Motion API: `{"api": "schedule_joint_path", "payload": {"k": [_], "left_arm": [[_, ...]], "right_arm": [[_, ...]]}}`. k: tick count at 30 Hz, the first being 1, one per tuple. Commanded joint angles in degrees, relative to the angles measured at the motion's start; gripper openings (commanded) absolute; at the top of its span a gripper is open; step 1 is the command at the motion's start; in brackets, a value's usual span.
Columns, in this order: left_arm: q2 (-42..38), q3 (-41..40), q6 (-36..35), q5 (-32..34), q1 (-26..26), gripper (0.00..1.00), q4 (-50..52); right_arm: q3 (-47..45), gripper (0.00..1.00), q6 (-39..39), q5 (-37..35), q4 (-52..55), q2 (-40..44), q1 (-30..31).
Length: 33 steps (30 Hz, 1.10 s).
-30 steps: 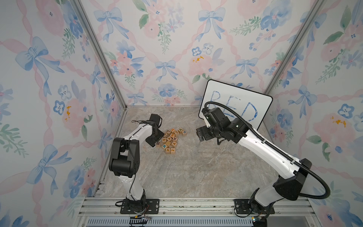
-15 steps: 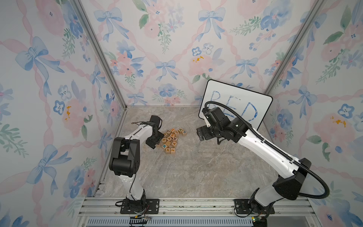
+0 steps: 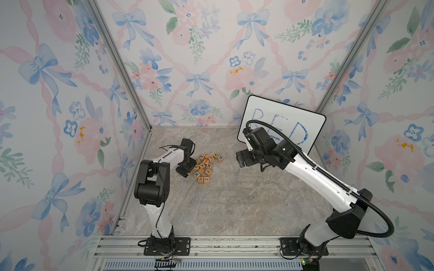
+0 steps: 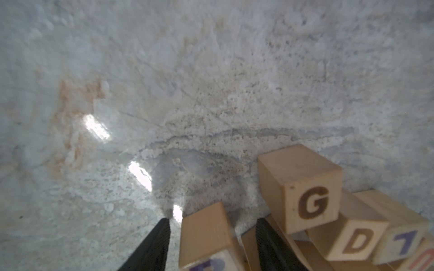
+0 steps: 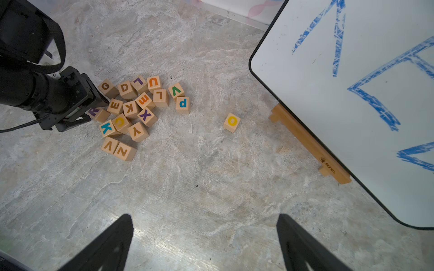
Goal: Assemble the uppercase word "red" with letter blocks
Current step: Pick up the letter block from the center of the board.
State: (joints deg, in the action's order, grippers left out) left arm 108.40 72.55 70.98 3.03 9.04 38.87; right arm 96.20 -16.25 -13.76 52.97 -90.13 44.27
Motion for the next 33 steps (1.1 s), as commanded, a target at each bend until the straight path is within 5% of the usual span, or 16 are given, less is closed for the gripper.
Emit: {"api": "schedule_joint_path", "payload": {"k": [1,11,33], "left_arm": [[1.27,-0.37,1.38,-0.71,0.23,0.53,0.69],[0.72,-0.04,0.00,-0.14,0.28,0.27,0.55],[-2.49,6.72,-28.49,5.22,1.35,0.23,10.95]], "right_arm": [[-1.02,0.97,0.82,-0.13,1.14,-0.31,-0.46],[-1.13,0.97,0.97,-0.04,1.08,-0.31,-0.94],[-3.50,0.97,0.62,3.33,-2.02,-0.49,-1.18]]}}
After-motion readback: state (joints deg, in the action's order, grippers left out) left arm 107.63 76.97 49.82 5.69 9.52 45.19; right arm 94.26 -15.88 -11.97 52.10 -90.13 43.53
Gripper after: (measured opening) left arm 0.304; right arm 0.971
